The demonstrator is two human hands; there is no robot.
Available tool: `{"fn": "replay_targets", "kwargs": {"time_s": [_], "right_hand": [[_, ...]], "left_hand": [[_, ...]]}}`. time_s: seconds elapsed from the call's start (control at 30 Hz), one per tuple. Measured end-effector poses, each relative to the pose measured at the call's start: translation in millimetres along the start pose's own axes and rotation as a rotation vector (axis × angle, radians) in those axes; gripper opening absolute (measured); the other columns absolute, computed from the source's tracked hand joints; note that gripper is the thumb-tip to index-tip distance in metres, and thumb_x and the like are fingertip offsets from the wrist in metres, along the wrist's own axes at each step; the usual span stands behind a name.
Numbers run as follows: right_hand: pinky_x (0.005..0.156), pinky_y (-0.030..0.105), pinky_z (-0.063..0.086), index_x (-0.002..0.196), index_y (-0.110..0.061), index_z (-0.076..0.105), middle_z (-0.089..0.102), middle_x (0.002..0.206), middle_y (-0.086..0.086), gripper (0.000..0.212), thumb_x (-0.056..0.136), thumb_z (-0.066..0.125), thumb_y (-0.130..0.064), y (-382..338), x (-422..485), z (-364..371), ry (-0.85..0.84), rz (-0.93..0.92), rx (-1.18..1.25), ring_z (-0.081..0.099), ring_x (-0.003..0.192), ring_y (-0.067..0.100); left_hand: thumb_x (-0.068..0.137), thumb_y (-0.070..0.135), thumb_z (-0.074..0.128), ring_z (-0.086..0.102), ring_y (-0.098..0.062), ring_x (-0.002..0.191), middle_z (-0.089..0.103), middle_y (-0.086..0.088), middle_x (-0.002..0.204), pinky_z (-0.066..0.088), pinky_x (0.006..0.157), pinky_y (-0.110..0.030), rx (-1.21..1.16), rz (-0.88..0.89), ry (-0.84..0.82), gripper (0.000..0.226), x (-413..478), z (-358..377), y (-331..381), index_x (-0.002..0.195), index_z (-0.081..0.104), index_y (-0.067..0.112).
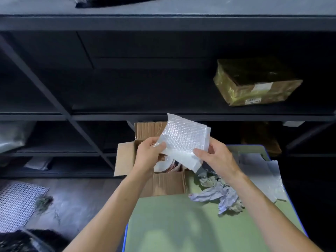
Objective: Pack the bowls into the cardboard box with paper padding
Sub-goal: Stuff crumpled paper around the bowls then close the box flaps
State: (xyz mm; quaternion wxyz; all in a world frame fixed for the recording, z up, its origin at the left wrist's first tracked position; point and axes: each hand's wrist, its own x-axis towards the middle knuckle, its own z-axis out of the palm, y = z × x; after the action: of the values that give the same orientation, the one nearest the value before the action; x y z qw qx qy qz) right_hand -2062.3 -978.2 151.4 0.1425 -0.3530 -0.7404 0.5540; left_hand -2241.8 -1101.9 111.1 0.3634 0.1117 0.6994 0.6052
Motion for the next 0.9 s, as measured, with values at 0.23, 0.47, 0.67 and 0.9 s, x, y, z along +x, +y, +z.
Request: {"fn": "replay_targets", "kwargs": {"time_s": [0.23, 0.47, 0.67, 0.9], "right_hand": [[0.062, 0.019, 0.047, 0.102, -0.029, 0.067, 0.067, 0.086, -0.011, 0.025, 0.095, 0.052, -0.01, -25.6, 10.2, 8.5, 0.125, 0.031, -0.214, 0.064, 0.078, 0.01], [0.052, 0.032, 0.041, 0.078, -0.028, 0.052, 0.057, 0.072, 0.001, 0.023, 0.087, 0.048, -0.007, -56.6, 16.7, 1.7, 0.183, 0.02, -0.677, 0.053, 0.06, 0.023], [0.047, 0.037, 0.033, 0.073, -0.021, 0.051, 0.049, 0.061, 0.007, 0.025, 0.075, 0.046, 0.003, -68.0, 20.3, 16.1, 0.168, 0.004, -0.851, 0.048, 0.059, 0.032], [0.044, 0.031, 0.02, 0.061, -0.03, 0.023, 0.038, 0.057, 0.001, 0.043, 0.073, 0.045, 0.005, -76.5, 21.9, 22.8, 0.148, 0.077, -0.88, 0.033, 0.051, 0.019]], "left_hand": [[0.099, 0.024, 0.054, 0.065, -0.014, 0.07, 0.069, 0.002, 0.098, 0.054, 0.066, -0.029, 0.366, 0.094, -0.107, 0.016, 4.6, -5.2, 3.5, 0.112, 0.061, 0.02], [0.092, 0.02, 0.054, 0.057, -0.012, 0.111, 0.061, 0.01, 0.122, 0.043, 0.094, -0.026, 0.962, 0.519, -0.256, 0.028, 31.5, -6.8, -12.4, 0.112, 0.07, 0.031], [0.091, 0.025, 0.059, 0.057, -0.026, 0.11, 0.054, 0.0, 0.134, 0.048, 0.084, -0.036, 1.174, 0.665, -0.368, 0.041, 47.7, 11.9, -24.5, 0.132, 0.054, 0.029], [0.091, 0.05, 0.055, 0.053, -0.026, 0.095, 0.061, -0.003, 0.099, 0.047, 0.082, -0.037, 1.101, 0.62, -0.217, 0.033, 51.5, 16.9, -29.0, 0.098, 0.068, 0.021]]}}
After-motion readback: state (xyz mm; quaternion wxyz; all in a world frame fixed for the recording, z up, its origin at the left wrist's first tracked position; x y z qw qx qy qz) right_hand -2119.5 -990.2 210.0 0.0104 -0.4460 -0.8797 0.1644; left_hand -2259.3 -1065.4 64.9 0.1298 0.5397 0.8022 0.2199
